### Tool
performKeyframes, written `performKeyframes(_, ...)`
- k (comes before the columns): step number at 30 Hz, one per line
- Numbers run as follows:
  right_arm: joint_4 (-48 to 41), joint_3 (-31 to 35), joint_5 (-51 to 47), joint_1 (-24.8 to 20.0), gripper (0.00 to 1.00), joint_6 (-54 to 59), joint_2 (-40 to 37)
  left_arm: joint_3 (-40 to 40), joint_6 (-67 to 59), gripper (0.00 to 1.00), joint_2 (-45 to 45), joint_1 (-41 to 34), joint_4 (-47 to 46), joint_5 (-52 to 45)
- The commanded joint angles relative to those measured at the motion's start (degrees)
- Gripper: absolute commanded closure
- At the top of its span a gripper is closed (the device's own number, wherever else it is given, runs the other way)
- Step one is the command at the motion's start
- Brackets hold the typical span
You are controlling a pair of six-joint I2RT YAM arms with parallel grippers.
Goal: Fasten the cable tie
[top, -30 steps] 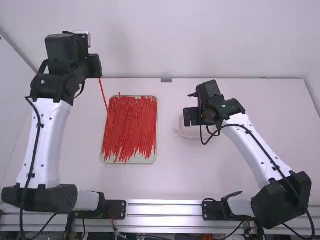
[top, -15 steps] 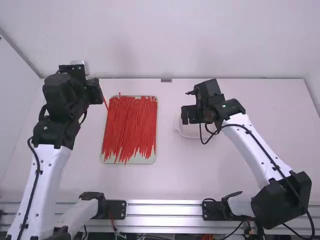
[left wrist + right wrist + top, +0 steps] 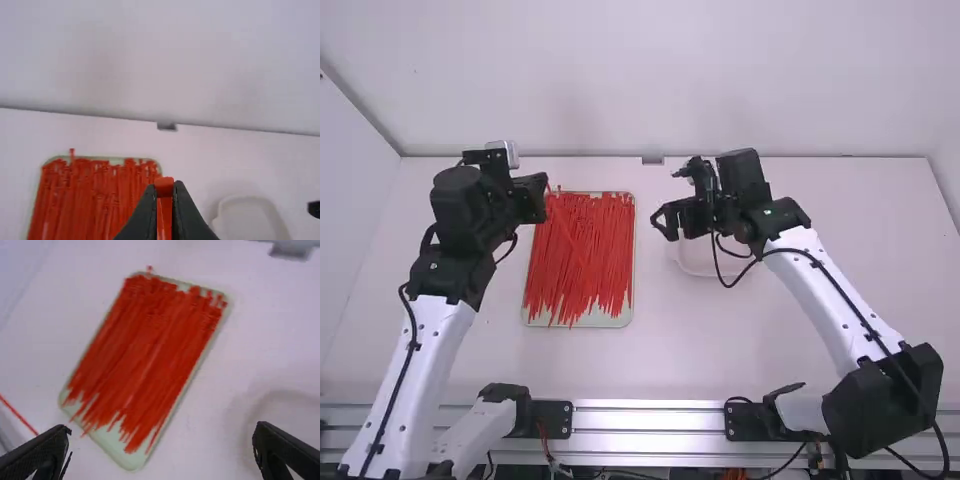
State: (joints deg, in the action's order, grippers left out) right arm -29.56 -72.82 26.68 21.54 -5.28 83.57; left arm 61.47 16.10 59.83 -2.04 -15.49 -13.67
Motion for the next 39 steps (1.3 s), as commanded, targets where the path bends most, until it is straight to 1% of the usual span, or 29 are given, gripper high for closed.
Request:
performKeyframes(1,2.05,0.48,8.33,0.26,0.02,1.40,0.31,-0.04,1.92,0.98,-0.13,-1.49,0.44,-2.14)
performKeyframes(5,6.99,0.48,14.97,0.28,0.02,2.03,0.31,-0.04,4.48,0.98,0.81,-3.93,2.05,-1.95)
performKeyframes(8,10.29,0.48,16.81,0.28,0.02,-1.07,0.31,-0.04,6.54,0.98,1.68,-5.92,3.48,-1.99)
performKeyframes(12,13.40,0.48,21.24,0.26,0.02,-0.94,0.31,-0.04,8.24,0.98,3.32,-9.22,5.64,-2.03)
performKeyframes(15,14.05,0.48,22.21,0.48,0.02,-0.90,0.31,-0.04,8.57,0.98,4.24,-11.28,6.93,-1.99)
performKeyframes(18,14.32,0.48,22.05,1.62,0.02,-0.85,0.31,-0.04,9.81,0.98,4.74,-12.24,7.69,-1.95)
performKeyframes(21,14.16,0.48,19.82,2.99,0.02,-0.24,0.31,-0.04,11.56,0.98,4.94,-12.28,8.55,-2.47)
performKeyframes(25,14.40,0.48,16.65,5.07,0.02,-0.24,0.31,-0.04,12.83,0.98,4.94,-12.37,10.45,-5.95)
performKeyframes(29,14.38,0.48,15.50,5.95,0.01,-0.31,0.31,-0.04,14.21,0.98,4.94,-13.07,11.72,-6.62)
performKeyframes(30,14.36,0.48,15.37,6.03,0.02,-0.26,0.31,-0.04,14.69,0.98,4.94,-13.09,11.78,-6.38)
performKeyframes(32,14.40,0.48,15.47,6.38,0.11,-0.26,0.31,-0.04,16.15,0.98,4.94,-12.81,11.98,-6.47)
performKeyframes(33,14.40,0.48,15.47,6.38,0.14,-0.26,0.31,-0.04,16.39,0.98,4.94,-12.81,12.11,-6.51)
performKeyframes(35,14.36,0.48,15.52,6.10,0.23,-0.55,0.31,-0.04,17.62,0.98,4.94,-13.31,12.57,-6.47)
performKeyframes(36,14.36,0.48,15.52,6.10,0.23,-0.55,0.31,-0.04,17.62,0.98,4.94,-13.31,12.57,-6.47)
performKeyframes(37,14.27,0.48,15.50,6.29,0.29,-0.48,0.31,-0.04,17.55,0.98,4.94,-13.51,13.09,-6.73)
performKeyframes(39,14.29,0.48,15.47,6.67,0.37,-0.48,0.31,-0.04,17.57,0.98,4.94,-14.03,14.10,-7.50)
